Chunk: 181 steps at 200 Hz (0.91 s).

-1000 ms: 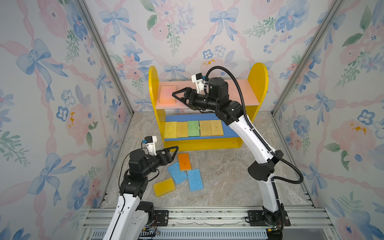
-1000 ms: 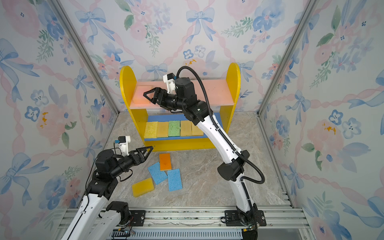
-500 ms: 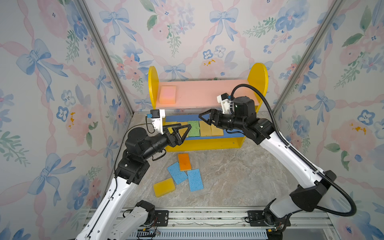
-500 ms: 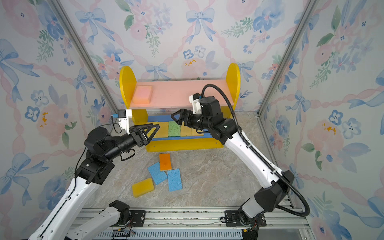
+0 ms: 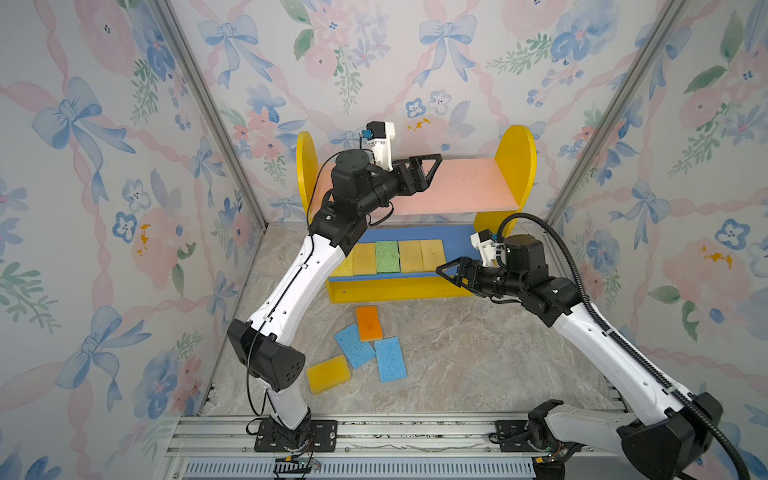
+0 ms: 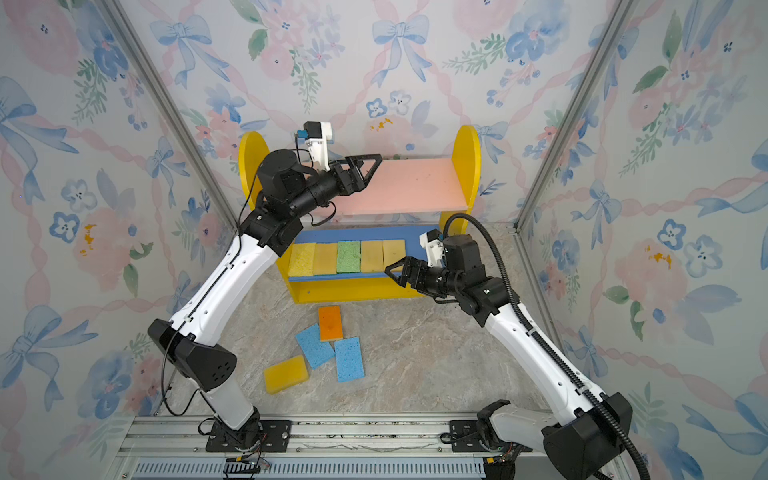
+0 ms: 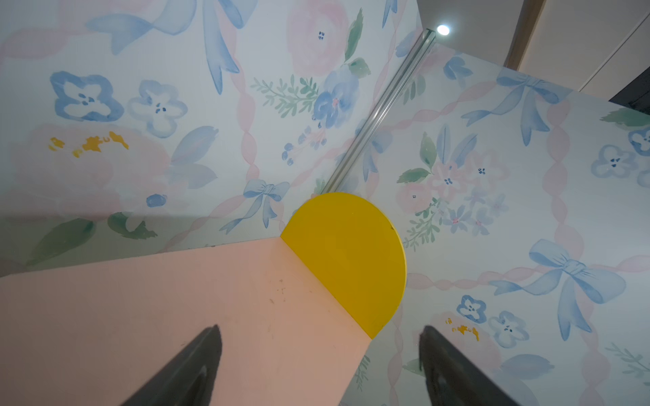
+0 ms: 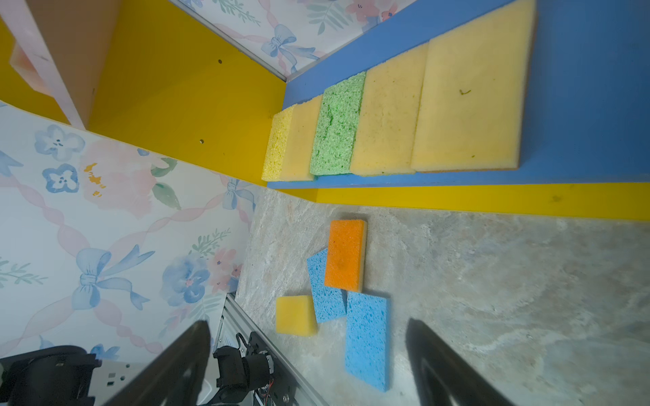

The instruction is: Place and organize the cleaning sponges onto the shelf

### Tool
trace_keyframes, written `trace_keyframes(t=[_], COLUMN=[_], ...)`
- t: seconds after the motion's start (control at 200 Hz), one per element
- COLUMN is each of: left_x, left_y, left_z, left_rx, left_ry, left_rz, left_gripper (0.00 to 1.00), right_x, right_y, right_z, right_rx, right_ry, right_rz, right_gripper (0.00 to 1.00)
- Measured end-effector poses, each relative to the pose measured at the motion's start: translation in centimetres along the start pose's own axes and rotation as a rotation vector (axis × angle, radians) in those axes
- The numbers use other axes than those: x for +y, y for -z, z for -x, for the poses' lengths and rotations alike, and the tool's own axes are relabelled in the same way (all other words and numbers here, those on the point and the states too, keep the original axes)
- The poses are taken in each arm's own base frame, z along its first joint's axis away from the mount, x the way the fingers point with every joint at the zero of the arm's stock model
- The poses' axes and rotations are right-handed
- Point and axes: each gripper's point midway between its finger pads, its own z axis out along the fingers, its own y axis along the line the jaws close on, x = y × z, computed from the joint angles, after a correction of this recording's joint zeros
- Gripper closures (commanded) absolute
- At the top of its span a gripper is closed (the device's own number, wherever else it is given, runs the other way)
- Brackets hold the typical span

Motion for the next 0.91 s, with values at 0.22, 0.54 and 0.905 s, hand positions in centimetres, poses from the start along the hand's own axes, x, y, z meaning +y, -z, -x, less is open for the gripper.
trace_keyframes(t=[0.22, 0.54, 0.905], left_x=[3.8, 8.5, 11.9], left_y=[-2.6, -1.2, 2.1], left_z=[-1.0, -0.5, 1.2], left_rx=[0.004, -0.006, -0.025], left_ry=[-0.012, -0.081, -0.14], left_rz=[0.088, 0.301, 0.508], left_gripper=[0.1, 0.1, 0.09], right_x=[-1.3, -2.7, -3.0], right_y=[2.0, 2.0, 2.0], right_z=[0.9, 0.3, 0.7], right_rx=[-0.039, -0.021, -0.038], right_ry=[-0.012, -0.037, -0.05], right_rz=[0.011, 0.016, 0.024], right_gripper=[0.09, 0.08, 0.08])
